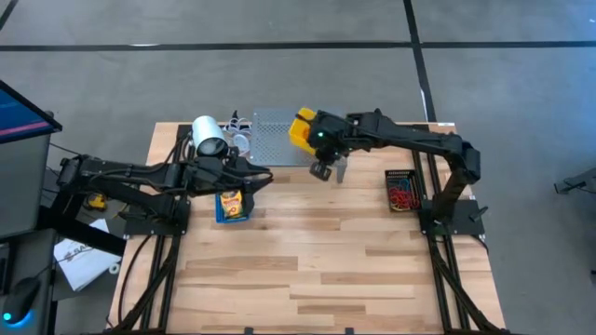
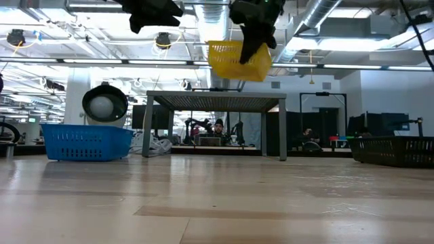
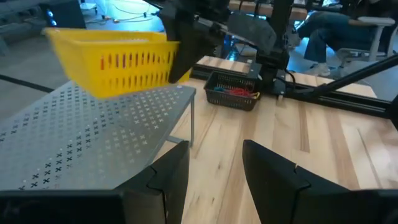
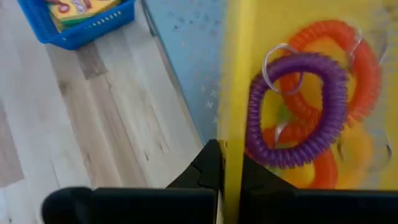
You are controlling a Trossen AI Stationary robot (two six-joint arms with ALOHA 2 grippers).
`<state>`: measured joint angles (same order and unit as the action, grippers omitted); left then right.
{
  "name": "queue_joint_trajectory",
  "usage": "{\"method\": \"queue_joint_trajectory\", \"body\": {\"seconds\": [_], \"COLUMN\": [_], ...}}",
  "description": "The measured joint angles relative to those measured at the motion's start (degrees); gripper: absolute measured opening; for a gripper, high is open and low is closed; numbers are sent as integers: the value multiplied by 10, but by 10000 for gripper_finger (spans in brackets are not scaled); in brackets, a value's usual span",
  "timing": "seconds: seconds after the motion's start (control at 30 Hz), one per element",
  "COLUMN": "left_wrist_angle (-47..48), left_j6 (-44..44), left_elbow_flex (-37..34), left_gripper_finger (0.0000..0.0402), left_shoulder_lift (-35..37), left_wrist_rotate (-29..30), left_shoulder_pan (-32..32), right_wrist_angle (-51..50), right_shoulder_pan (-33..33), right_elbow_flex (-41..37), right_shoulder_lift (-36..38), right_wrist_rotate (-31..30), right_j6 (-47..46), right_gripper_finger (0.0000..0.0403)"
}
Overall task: Pick & Place Office Desk Supplies
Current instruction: Put the yellow bin with spring keychains on the shelf
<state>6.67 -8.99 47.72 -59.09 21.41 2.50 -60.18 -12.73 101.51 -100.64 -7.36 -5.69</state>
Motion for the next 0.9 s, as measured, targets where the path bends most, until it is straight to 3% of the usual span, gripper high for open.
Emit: {"method": "queue_joint_trajectory", "body": {"seconds": [0.37, 0.9], "left_wrist_angle": [-1, 15], "left_j6": [0, -3], "left_elbow_flex": [0, 0], "left_gripper_finger": [147, 147], "left_shoulder_lift": [0, 0], "left_wrist_rotate": [16, 15], "left_shoulder_pan": [2, 26], "right_wrist_angle": [-44, -58], "right_shoulder_pan": [-20, -17], "right_elbow_flex": [69, 72], "right_shoulder_lift": [-47, -46], "right_wrist_rotate": [-32, -138], "right_j6": [-187, -448], "right_gripper_finger": [0, 0]}}
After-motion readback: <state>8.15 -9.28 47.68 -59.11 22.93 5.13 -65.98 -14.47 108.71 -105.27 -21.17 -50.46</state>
